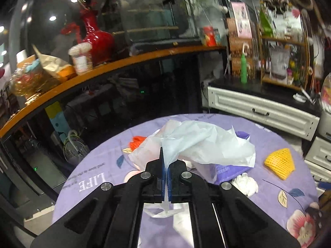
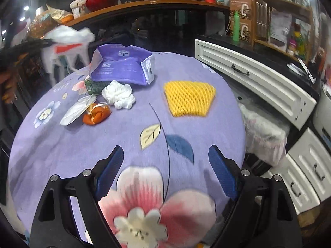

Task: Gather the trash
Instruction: 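Grasp the plastic bag with the left tool while the right tool grasps the yellow foam net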

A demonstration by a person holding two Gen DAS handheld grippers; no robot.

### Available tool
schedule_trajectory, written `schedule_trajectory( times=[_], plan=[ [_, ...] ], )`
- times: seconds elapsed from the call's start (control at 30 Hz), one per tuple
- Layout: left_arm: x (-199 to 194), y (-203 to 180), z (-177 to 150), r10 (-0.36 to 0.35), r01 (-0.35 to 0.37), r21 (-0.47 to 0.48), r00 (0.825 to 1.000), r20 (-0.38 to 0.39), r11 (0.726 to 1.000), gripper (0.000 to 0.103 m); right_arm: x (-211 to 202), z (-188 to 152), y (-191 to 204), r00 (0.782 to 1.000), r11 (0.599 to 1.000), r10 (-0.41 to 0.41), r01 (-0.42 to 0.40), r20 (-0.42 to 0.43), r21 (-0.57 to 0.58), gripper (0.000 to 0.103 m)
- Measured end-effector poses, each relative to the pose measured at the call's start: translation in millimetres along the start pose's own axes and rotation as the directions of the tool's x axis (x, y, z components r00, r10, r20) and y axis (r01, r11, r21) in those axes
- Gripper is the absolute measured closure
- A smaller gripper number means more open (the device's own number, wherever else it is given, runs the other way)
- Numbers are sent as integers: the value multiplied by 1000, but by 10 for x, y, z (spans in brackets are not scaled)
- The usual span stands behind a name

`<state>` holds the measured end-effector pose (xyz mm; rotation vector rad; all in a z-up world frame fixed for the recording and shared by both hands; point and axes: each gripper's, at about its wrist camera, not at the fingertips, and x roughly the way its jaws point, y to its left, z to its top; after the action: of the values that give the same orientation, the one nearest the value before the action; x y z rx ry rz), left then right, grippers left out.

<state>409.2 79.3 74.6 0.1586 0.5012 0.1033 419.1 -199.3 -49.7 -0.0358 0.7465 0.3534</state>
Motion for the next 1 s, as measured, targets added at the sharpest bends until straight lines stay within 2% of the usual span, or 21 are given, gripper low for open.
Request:
schedule_trajectory(
  times=[0.27, 0.4, 0.6, 0.7, 0.77, 0.83, 1.0],
  plan=[
    [-391, 171, -277, -35, 36, -33, 999, 38, 999, 101, 497, 337, -193, 998, 998, -37, 40, -59, 51, 19],
    [-426, 153, -354, -66, 67, -39, 997, 33, 997, 101, 780, 492, -245, 993, 997, -30, 37, -117, 62, 19],
    [-456, 85, -495, -111, 112, -43, 993, 25, 993, 101, 1073, 628, -200, 986, 996, -70, 76, -153, 39, 21],
    [-475, 56, -545, -126, 127, -43, 992, 23, 991, 101, 1204, 662, -207, 976, 993, -101, 111, -193, 39, 37],
    [-498, 26, -576, -132, 133, -41, 991, 25, 990, 101, 1202, 675, -198, 974, 990, -136, 141, -182, 16, 65],
    [-511, -8, -604, -138, 139, -39, 990, 22, 990, 101, 1174, 668, -218, 976, 991, -124, 130, -177, 22, 87],
    [-606, -116, -702, -148, 149, -33, 989, 22, 988, 101, 1013, 583, -337, 985, 989, -76, 94, -155, 111, 91]
  ],
)
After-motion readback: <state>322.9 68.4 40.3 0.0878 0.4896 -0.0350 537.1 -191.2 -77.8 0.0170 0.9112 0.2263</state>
